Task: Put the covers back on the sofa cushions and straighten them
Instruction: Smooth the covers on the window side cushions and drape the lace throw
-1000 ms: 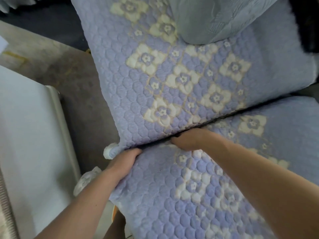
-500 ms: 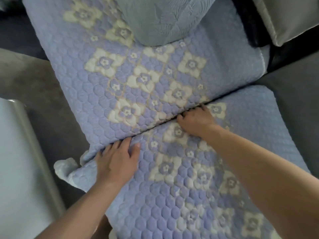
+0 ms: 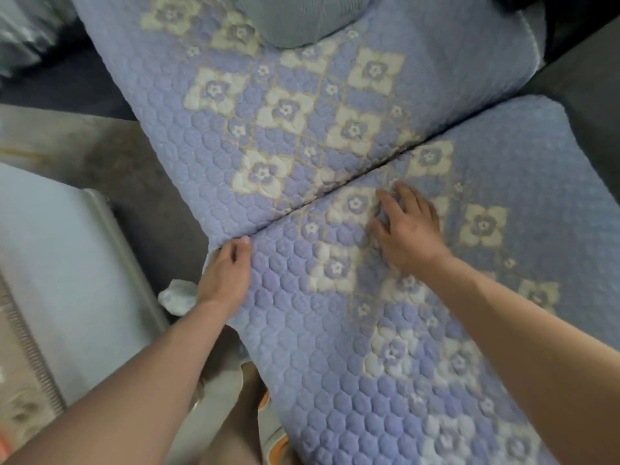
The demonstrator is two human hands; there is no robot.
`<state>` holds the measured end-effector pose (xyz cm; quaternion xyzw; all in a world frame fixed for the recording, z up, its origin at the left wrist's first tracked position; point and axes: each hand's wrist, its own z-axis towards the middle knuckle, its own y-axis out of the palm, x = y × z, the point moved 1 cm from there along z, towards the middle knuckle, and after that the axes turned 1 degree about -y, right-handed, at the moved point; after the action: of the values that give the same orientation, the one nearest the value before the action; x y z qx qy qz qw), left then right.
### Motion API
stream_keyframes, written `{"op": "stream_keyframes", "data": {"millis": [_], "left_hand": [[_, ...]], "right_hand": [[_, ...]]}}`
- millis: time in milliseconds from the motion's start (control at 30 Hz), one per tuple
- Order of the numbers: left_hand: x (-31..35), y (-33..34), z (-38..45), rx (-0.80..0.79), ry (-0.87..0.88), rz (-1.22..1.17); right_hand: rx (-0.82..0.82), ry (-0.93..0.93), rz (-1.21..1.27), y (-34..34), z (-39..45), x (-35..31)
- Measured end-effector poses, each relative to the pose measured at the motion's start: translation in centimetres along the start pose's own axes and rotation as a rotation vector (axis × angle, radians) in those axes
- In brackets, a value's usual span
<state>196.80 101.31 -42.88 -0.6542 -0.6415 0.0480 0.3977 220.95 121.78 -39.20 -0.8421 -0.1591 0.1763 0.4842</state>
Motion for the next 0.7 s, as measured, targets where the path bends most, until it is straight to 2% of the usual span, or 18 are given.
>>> {"op": "stream_keyframes", "data": {"millis": [100,133,200,233,300,367,500,600,700], "left_hand": [[-2.9,-0.6,-0.4,-0.045,-0.222,-0.11],[-4.2,-0.7,-0.6,-0.042,-0.294,-0.053],[-5.2,-1.0,-1.5,0.059,-0.308,0.184],[-4.8,-1.1,-2.3,0.155,-0.247,0.285],[-3.3,-1.4,-3.9,0.294,-0.1,0.333],[-2.3,-1.3,-5.0,0.319,0.0,0.322],[4.0,-1.3,-5.5,0.206,0.324,0.41],[11.8,0.6,-4.8,0.04,0.505,0.471],[20.5,4.8,-1.9,0.05,0.827,0.624]], "right_hand": [[-0.054,0.047,-0.024,0.8,-1.0,0.0],[-0.079,0.059,-0.039,1.1,-1.5,-0.1],[-0.084,0.068,-0.044,1.6,-2.3,-0.3],[-0.082,0.073,-0.034,1.6,-2.4,-0.4],[-0.103,0.084,-0.005,1.5,-2.8,-0.9],[-0.123,0.058,0.031,0.6,-3.8,-1.5],[-0.06,0.05,0.115,-2.8,-5.7,0.8],[-0.026,0.154,0.178,-6.3,-5.1,5.4],[-0.012,0.315,0.23,-9.1,-3.1,11.8]]}}
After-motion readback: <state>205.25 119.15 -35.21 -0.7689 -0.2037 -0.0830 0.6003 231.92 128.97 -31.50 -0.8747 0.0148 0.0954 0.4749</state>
